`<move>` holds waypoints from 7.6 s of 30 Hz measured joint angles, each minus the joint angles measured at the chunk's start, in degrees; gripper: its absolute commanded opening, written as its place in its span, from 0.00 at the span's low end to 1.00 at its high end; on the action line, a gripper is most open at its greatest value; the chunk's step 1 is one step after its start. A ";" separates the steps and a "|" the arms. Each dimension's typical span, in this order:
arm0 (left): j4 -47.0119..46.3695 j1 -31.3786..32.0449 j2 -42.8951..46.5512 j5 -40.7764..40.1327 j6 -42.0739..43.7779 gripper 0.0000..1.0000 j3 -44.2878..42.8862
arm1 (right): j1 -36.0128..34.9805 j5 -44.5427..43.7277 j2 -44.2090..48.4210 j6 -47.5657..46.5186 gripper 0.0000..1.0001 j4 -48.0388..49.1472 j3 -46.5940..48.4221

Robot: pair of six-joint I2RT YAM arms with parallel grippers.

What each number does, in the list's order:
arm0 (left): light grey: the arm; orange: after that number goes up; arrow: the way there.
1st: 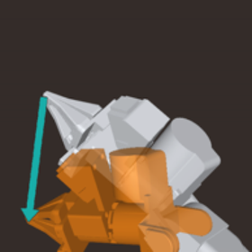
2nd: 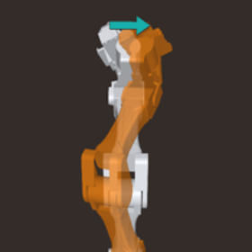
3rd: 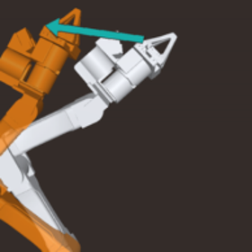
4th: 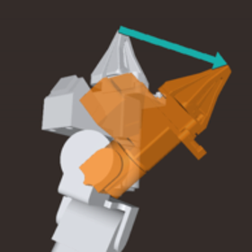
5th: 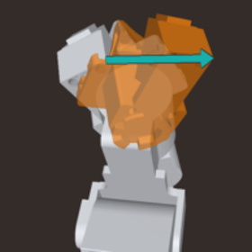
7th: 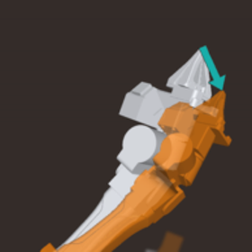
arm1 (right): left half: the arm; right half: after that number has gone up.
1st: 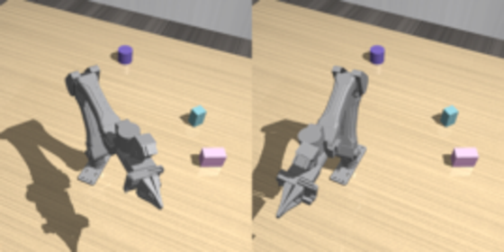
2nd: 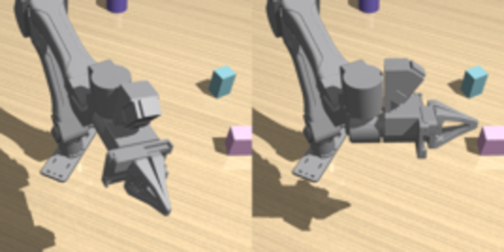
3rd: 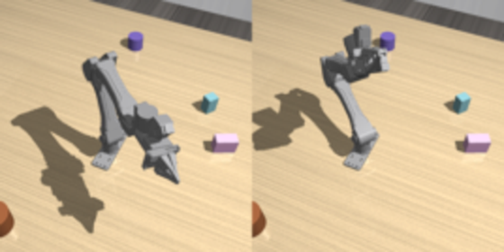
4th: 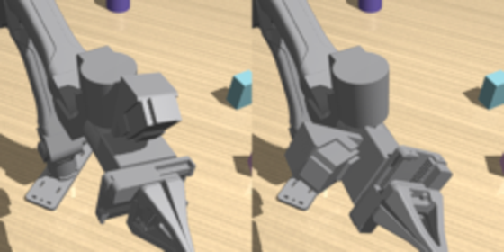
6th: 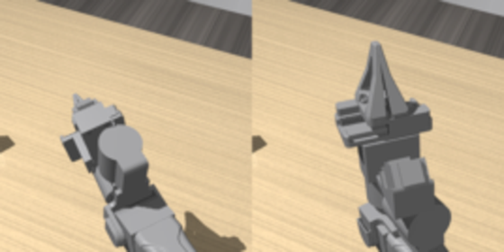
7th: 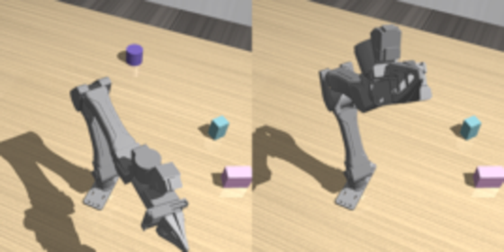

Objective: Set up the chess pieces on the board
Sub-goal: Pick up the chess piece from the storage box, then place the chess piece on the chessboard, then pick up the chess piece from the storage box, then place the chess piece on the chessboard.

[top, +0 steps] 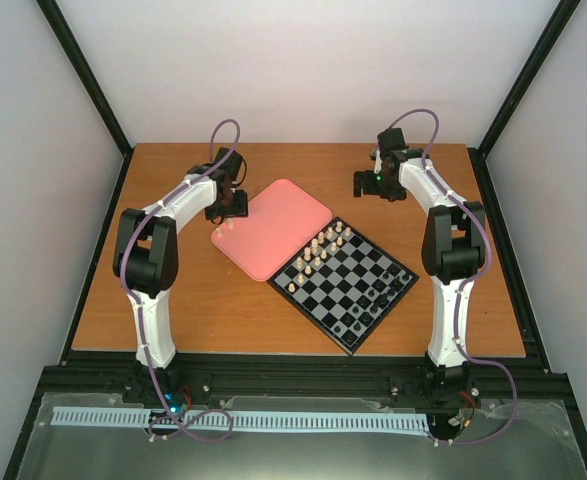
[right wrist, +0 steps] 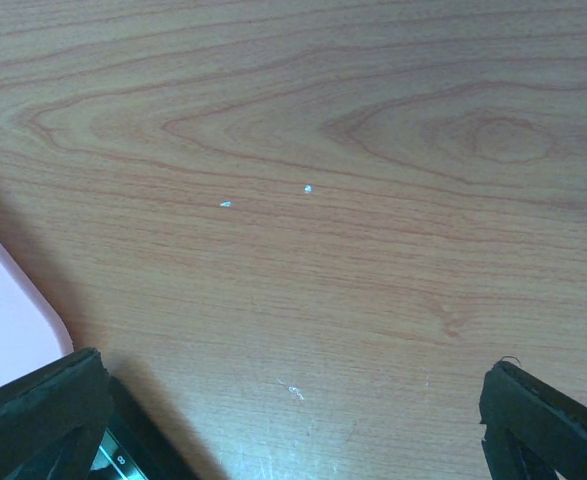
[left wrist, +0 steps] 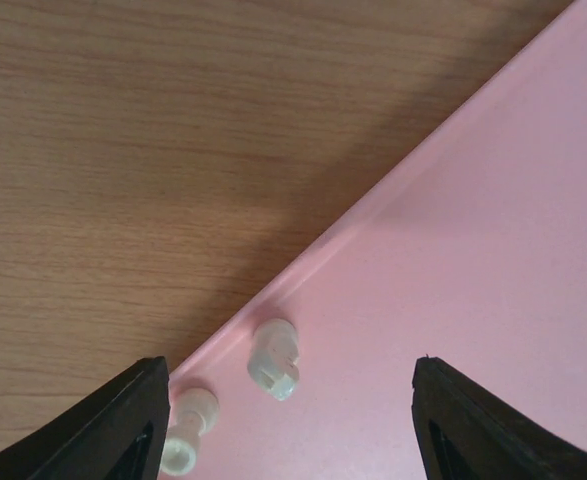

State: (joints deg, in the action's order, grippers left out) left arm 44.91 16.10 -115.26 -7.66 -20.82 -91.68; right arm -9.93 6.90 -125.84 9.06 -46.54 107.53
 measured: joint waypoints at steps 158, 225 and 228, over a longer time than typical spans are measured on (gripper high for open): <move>2.80 -0.87 6.62 -1.55 -0.57 0.66 10.64 | 0.00 0.46 0.00 -0.02 1.00 0.04 -1.31; 5.68 22.95 17.79 10.93 -7.50 0.01 19.76 | 0.00 -0.26 -0.02 -0.02 1.00 -0.17 -0.37; 5.16 23.21 17.49 10.93 -7.87 0.01 19.82 | 0.00 -0.26 0.00 -0.02 1.00 -0.07 -0.76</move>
State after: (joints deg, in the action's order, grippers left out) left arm 50.06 39.31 -97.78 3.27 -28.69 -71.85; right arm -9.93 6.63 -125.84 9.04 -46.61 106.76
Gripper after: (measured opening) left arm 0.125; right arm 1.000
